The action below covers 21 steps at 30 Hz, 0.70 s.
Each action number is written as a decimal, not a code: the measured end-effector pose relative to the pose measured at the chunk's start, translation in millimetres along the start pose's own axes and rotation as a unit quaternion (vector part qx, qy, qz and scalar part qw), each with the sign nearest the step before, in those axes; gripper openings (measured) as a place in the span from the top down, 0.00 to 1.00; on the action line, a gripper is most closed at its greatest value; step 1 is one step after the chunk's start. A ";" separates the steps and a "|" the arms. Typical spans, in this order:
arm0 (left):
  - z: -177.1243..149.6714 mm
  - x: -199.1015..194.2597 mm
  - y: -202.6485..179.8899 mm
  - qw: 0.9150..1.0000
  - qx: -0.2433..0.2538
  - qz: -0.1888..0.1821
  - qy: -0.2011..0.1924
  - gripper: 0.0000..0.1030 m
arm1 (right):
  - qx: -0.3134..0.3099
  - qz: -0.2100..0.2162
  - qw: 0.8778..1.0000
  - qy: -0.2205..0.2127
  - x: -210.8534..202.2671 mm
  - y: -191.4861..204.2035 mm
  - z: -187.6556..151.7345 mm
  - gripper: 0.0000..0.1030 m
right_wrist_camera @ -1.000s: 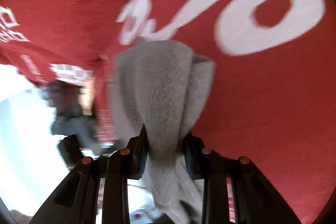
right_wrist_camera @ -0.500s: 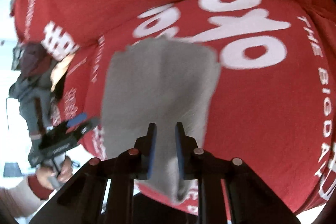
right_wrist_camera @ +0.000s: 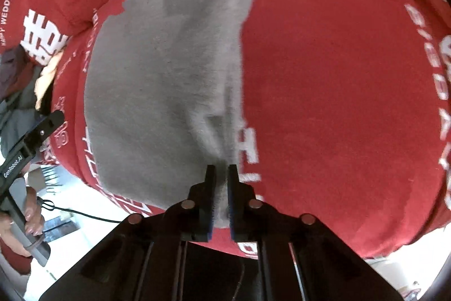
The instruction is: Fold small clothes
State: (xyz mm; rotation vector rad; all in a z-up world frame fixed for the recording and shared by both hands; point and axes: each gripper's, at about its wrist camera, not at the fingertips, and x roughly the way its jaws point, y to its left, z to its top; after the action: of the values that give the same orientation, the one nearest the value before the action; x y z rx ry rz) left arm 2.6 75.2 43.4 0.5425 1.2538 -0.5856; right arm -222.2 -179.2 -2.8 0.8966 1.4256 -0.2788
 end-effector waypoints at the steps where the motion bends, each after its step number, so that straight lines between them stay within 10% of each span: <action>1: 0.1 -3.9 0.2 1.000 0.000 0.003 0.001 0.16 | 0.005 0.004 1.000 -0.004 -7.7 -0.1 -0.8 0.90; 6: 3.7 -24.1 -0.8 1.000 -0.010 0.009 0.004 0.16 | 0.014 -0.007 0.999 -0.030 -36.7 13.2 2.5 0.86; 11: 8.5 -36.2 -3.1 1.000 -0.025 0.002 0.011 0.16 | 0.010 -0.028 0.998 -0.048 -54.1 33.3 6.0 0.43; 21: 7.1 -28.9 -4.9 0.999 -0.024 0.002 0.034 0.16 | -0.006 -0.064 0.996 -0.055 -47.7 70.4 10.7 0.23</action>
State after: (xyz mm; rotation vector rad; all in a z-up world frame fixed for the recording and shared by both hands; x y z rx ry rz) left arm -1.6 70.1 72.8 0.5285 1.3275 -0.5376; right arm -176.4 -156.3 65.9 0.7700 1.3821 -0.4098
